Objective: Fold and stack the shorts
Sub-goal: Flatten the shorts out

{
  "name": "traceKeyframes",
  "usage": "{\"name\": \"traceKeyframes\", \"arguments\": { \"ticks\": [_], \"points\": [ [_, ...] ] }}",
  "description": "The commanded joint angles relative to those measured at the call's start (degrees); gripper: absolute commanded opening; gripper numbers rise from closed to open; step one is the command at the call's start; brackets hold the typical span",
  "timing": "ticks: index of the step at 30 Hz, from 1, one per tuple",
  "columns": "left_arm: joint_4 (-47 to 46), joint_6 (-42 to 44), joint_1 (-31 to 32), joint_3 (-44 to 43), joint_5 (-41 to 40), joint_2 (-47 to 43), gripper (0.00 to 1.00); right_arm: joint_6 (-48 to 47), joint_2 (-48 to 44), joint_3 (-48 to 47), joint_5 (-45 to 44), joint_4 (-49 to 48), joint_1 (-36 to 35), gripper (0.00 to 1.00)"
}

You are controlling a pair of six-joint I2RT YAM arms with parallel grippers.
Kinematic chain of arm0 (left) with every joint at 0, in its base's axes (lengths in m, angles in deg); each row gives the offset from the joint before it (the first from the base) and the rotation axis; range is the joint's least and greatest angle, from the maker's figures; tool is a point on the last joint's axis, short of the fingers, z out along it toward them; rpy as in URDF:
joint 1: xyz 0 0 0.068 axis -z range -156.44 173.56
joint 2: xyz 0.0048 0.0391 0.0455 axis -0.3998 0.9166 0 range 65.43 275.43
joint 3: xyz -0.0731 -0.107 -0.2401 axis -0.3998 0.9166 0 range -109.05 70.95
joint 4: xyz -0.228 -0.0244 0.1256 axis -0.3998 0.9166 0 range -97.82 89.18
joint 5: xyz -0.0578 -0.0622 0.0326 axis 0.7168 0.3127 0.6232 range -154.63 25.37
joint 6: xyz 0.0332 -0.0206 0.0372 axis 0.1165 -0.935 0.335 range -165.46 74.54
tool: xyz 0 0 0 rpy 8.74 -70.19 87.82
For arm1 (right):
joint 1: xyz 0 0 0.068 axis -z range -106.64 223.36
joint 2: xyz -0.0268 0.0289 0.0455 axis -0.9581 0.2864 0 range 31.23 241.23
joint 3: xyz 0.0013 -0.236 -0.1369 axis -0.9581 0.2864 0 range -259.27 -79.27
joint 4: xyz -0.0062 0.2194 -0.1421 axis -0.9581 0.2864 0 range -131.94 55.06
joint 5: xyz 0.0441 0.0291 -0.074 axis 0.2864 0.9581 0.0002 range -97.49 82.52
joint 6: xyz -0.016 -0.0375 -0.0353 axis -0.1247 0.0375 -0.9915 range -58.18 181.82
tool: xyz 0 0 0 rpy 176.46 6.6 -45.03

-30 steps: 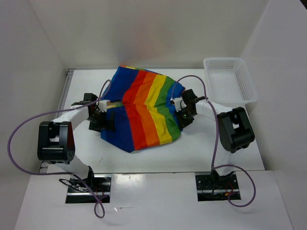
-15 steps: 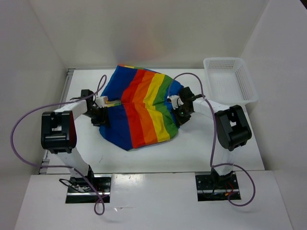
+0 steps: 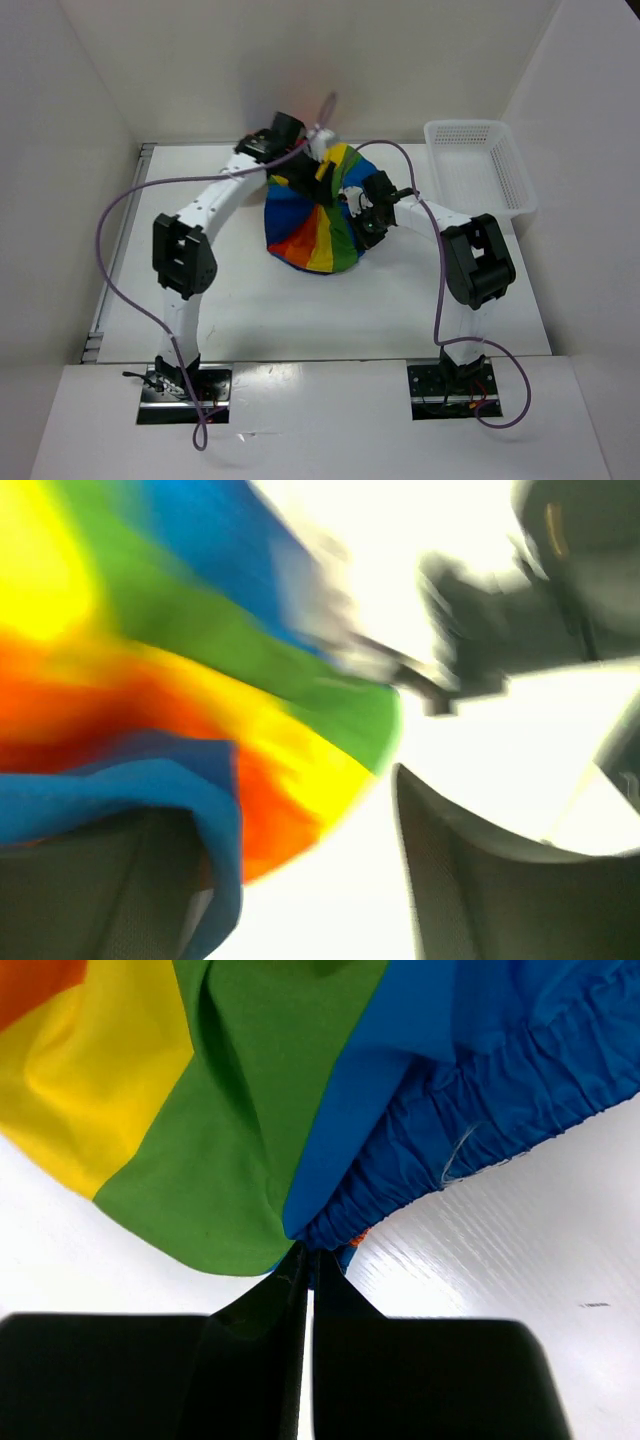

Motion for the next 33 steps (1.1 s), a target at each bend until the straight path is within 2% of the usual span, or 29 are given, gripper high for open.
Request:
{"name": "traceKeyframes", "arguments": {
  "ticks": [1,2,4,7,11,14,15,17,18,22,25,26,27,29,33],
  "points": [
    [13.4,0.1,0.2,3.1,2.5,3.5,0.83,-1.4,-0.1,-0.8,-2.5,-1.7,-0.5,0.00],
    [13.4,0.1,-0.5,3.1,4.5,2.3,0.85,-1.4,-0.1,-0.8,-2.5,-1.7,-0.5,0.00],
    [13.4,0.1,-1.1,3.1,6.2,-1.8,0.99,-1.4,-0.1,0.5,-1.3,-1.7,-0.5,0.00],
    [12.3,0.1,-1.1,2.4,8.2,-7.0,0.99,-1.4,-0.1,1.2,-0.7,-1.7,-0.5,0.00],
    [12.3,0.1,-4.1,-1.8,10.6,-10.8,0.99,-2.8,-0.1,1.8,-1.4,-0.6,-0.5,0.00],
    [11.7,0.1,-9.6,0.8,7.7,-12.5,0.99,-3.4,-0.1,2.4,-1.4,-0.6,-0.5,0.00],
    [9.9,0.1,-14.0,6.4,5.2,-13.0,0.99,-3.9,-0.1,2.4,-1.4,-0.6,-0.5,0.00],
    [8.5,0.1,-19.3,12.6,3.7,-13.7,0.99,-3.9,-0.1,2.4,-1.4,-0.6,-0.5,0.00],
    [8.5,0.1,-24.5,14.8,3.7,-13.7,0.99,-3.9,-0.1,2.4,-1.4,-0.6,-0.5,0.00],
    [10.4,0.1,-31.9,21.4,3.0,-12.0,0.99,-5.0,1.0,1.8,-1.4,-0.1,-0.5,0.00],
    [9.8,0.1,-31.7,29.4,5.7,-12.5,0.99,-5.6,2.2,1.3,-0.1,0.5,-0.5,0.00],
    [4.9,0.1,-30.7,34.9,5.7,-13.2,0.99,-5.6,2.2,1.3,-0.1,1.1,-0.5,0.00],
    [2.8,0.1,-29.4,36.8,4.7,-12.6,0.99,-5.6,2.8,1.3,-0.1,1.1,-0.5,0.00],
    [-2.2,0.1,-25.3,37.8,5.2,-11.5,0.99,-6.4,2.8,0.8,-0.1,1.6,-0.5,0.00],
    [-11.0,0.1,-24.0,36.0,6.8,-5.6,0.99,-7.0,2.8,0.8,-0.7,1.6,-0.5,0.00]
  ]
}}
